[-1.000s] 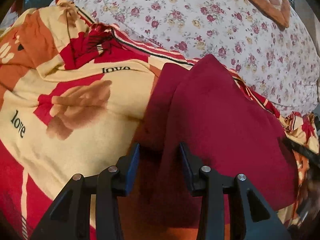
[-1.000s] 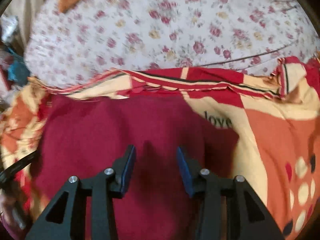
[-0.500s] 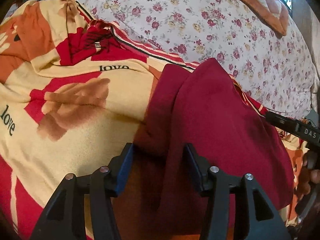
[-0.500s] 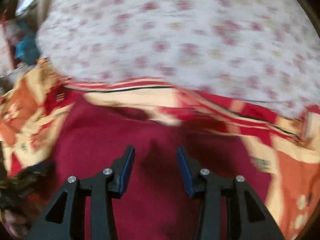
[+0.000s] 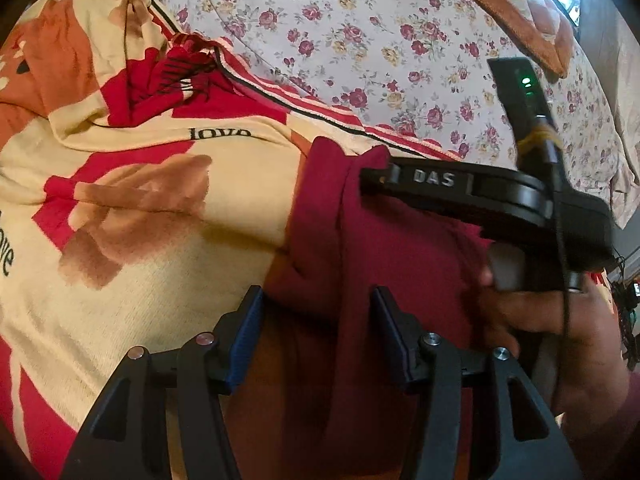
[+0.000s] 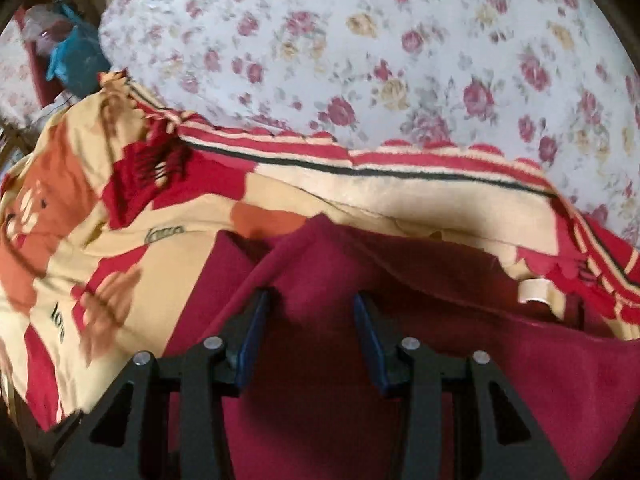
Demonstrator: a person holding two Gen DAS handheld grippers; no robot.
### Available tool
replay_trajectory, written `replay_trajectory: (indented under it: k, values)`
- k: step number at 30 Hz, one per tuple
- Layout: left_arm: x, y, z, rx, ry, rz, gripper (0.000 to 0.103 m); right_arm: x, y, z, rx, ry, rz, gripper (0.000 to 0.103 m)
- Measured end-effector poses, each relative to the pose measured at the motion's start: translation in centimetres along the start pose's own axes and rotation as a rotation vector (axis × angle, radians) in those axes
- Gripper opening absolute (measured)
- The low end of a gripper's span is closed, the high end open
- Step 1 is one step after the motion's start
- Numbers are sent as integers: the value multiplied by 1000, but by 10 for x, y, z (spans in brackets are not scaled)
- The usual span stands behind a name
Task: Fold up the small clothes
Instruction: 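Grasp the sweatshirt hem with the left tool and lift it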
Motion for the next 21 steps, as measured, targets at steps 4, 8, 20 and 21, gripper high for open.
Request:
replay_trajectory:
  k: [4, 8, 20, 21]
  values:
    - [-3, 2, 2, -4, -27, 23, 34, 3, 2, -5, 13, 6, -29, 58]
    - [-11, 4, 6, -13, -90, 94, 34, 10, 5, 17, 7, 54, -96, 58]
    - [-9, 1, 9, -11, -90, 77, 35, -47, -2, -7, -117, -28, 102, 86]
    - [-9, 1, 8, -11, -91, 76, 36, -45, -1, -7, -108, -28, 105, 83]
Point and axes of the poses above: each gripper's, at about its wrist camera, not at the fingertips, and z roughly against the way its jaws point, x to its right, y to its top, the point moved 5 cm from there along -z, roughly the way its jaws point
